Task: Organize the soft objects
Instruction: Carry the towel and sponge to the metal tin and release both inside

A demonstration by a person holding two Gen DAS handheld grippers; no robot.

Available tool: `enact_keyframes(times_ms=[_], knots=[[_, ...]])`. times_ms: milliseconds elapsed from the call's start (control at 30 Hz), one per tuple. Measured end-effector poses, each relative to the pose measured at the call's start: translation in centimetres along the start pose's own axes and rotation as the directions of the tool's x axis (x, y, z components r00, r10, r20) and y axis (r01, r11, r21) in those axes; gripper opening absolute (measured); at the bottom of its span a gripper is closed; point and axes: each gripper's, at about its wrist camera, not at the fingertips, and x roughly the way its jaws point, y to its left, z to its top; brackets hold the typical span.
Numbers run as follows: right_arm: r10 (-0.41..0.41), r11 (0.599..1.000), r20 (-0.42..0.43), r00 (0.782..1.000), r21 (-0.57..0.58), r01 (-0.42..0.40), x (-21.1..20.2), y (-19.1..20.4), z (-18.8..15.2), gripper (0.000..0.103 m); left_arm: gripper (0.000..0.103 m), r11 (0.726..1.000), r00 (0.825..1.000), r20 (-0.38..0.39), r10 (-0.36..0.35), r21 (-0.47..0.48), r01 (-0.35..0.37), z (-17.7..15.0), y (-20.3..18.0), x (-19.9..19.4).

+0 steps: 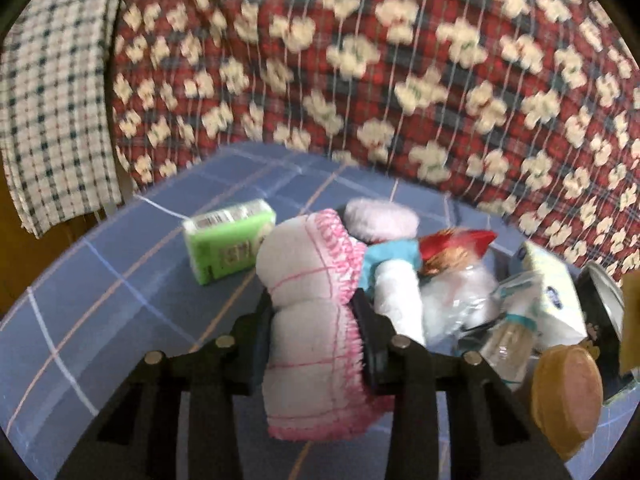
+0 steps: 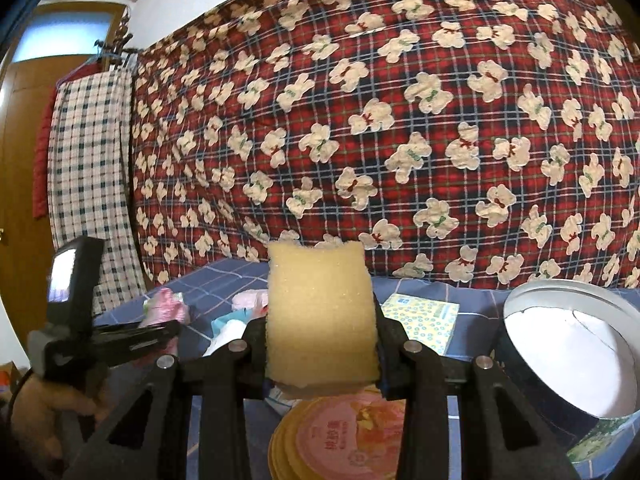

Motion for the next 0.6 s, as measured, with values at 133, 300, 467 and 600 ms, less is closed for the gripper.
enact_keyframes(times_ms=[133, 300, 467, 600], knots=[[-0.034, 0.999, 0.059, 0.998, -0.009, 0.035, -1.8, -1.4, 0.2, 0.039, 0.036, 0.998, 0.996, 0.072, -0.046, 0.036, 0.044, 0.0, -1.7, -2.7], [-0.124, 0.991, 0.129, 0.984, -0.034, 0.129, -4.1, -4.0, 0.2, 0.039, 0.036, 0.985, 0.979, 0.139, -0.151, 0.108, 0.137, 0.2, -5.5, -5.4], [-0.208, 0.977, 0.151, 0.966, -0.015, 0.213, -5.5, -7.8, 0.3, 0.040, 0.036, 0.961, 0.957, 0.158, -0.242, 0.178, 0.213, 0.2, -10.0, -6.9], [-0.273, 0.961, 0.163, 0.948, 0.009, 0.275, -6.2, -11.0, 0.3, 0.040, 0.036, 0.935, 0.938, 0.146, -0.314, 0.218, 0.280, -0.1, -13.6, -7.6]])
